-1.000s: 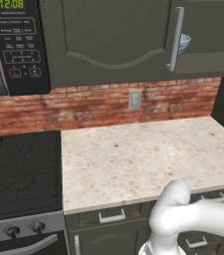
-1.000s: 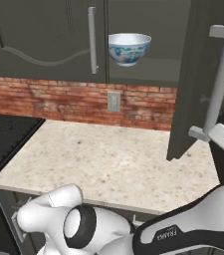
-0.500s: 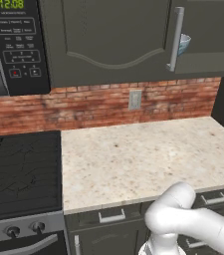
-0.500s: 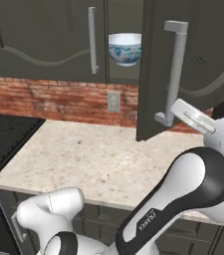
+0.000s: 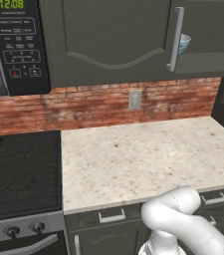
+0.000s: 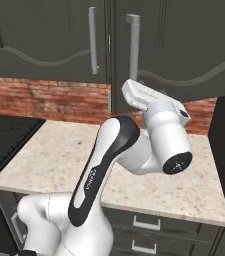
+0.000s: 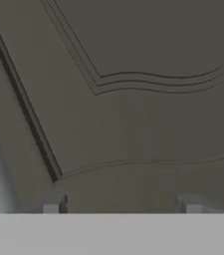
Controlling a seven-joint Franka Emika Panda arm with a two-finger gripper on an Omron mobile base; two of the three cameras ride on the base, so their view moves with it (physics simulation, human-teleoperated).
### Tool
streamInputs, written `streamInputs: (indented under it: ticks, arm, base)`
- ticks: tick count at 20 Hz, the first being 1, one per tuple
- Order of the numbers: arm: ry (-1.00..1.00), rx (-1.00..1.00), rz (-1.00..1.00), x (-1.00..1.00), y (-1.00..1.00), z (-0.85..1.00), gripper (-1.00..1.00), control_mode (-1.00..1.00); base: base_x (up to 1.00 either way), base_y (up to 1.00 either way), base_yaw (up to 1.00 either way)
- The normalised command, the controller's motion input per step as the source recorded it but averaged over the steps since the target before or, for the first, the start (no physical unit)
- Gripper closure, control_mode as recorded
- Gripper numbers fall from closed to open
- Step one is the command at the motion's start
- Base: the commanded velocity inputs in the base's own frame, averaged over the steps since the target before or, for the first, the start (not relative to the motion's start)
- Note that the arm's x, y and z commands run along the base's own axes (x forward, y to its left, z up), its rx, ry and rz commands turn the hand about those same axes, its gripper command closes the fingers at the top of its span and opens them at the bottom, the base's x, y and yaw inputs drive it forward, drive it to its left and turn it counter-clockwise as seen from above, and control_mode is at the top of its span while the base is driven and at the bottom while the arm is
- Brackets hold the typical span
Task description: Open the cabinet. Pick the bowls from the counter and place them in the cabinet. Then close the cabinet.
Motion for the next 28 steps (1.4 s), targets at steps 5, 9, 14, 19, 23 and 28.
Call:
streamInputs:
  ticks: [5,9,14,19,23,28]
  arm:
    - [-0.31,0.0,-0.23,0.92,1.0,0.27,-1.0,-1.0]
    - [-0.21,0.0,-0.23,1.0,1.0,0.27,-1.0,-1.0]
    - [-0.07,0.01,-0.11,1.0,0.9,0.47,-1.0,-1.0]
    - [0.18,0.0,0.13,0.72,0.44,0.78,-1.0,-1.0]
    - [0.06,-0.22,0.47,-0.77,0.97,0.09,-1.0,-1.0]
    - [0.11,-0.16,0.31,0.33,0.9,0.06,-1.0,-1.0]
  base:
    - [0.0,0.0,0.0]
    - [0.0,0.0,0.0]
    - [0.0,0.0,0.0]
    - [0.0,0.0,0.0]
    - [0.0,0.0,0.0]
    - [0.0,0.0,0.0]
